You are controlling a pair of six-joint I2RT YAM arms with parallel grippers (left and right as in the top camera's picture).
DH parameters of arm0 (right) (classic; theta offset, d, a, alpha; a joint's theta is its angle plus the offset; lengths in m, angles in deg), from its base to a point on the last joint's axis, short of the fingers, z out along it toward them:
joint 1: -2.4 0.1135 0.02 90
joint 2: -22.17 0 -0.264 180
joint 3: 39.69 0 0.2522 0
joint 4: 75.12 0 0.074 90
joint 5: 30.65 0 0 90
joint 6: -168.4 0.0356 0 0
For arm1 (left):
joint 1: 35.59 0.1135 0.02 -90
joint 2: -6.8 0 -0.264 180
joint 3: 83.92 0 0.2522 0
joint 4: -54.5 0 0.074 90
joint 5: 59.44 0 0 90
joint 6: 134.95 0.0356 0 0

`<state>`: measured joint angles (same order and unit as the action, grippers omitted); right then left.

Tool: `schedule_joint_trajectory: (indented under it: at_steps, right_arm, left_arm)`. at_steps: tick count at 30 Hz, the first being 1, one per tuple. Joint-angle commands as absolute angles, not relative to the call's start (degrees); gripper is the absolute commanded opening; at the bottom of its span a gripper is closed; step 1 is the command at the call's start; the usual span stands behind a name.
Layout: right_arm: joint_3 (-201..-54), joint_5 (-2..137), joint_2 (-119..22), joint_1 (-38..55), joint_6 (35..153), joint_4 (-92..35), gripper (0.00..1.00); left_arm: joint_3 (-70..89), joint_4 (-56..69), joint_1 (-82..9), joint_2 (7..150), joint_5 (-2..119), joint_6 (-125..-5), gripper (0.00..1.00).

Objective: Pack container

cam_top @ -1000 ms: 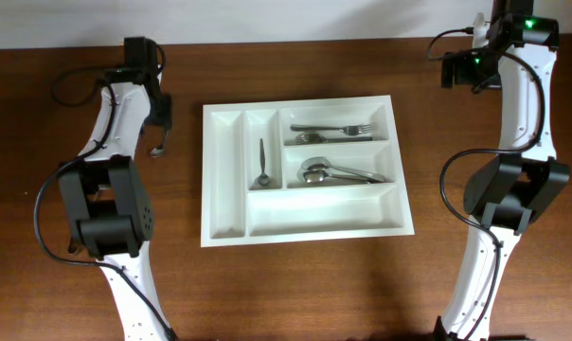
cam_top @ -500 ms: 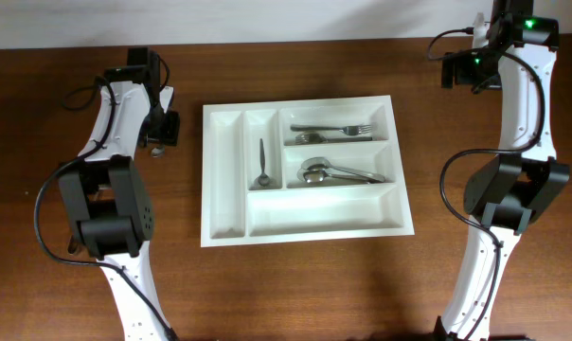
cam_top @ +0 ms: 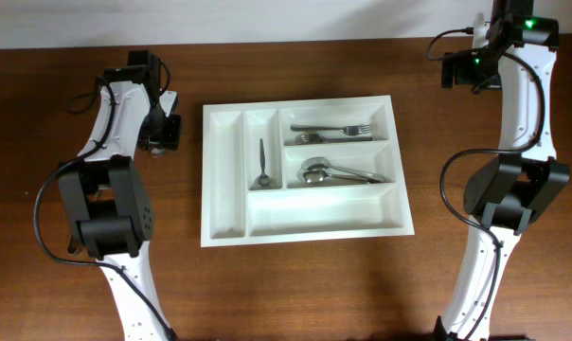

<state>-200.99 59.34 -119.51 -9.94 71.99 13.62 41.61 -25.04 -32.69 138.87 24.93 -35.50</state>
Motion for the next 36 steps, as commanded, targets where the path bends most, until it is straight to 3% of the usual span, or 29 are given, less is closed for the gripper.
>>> schedule_joint_trajectory:
  at_steps: [1, 10, 32, 36]
  right_arm:
    - [-202.0, 59.1, -118.1, -10.0, 72.3, 13.6, 0.98]
    - [-202.0, 59.1, -118.1, -10.0, 72.3, 13.6, 0.99]
    - [-202.0, 59.1, -118.1, -10.0, 72.3, 13.6, 0.99]
    - [-202.0, 59.1, -118.1, -10.0, 72.3, 13.6, 0.99]
  left_arm:
    - [42.2, -25.3, -30.5, 137.4, 27.0, -35.5, 0.54]
    - [42.2, -24.4, -26.3, 138.1, 31.9, -35.4, 0.56]
    - [41.2, -23.4, -26.6, 146.7, 34.5, -31.3, 0.60]
    - [41.2, -23.1, -26.9, 146.7, 34.5, -31.3, 0.53]
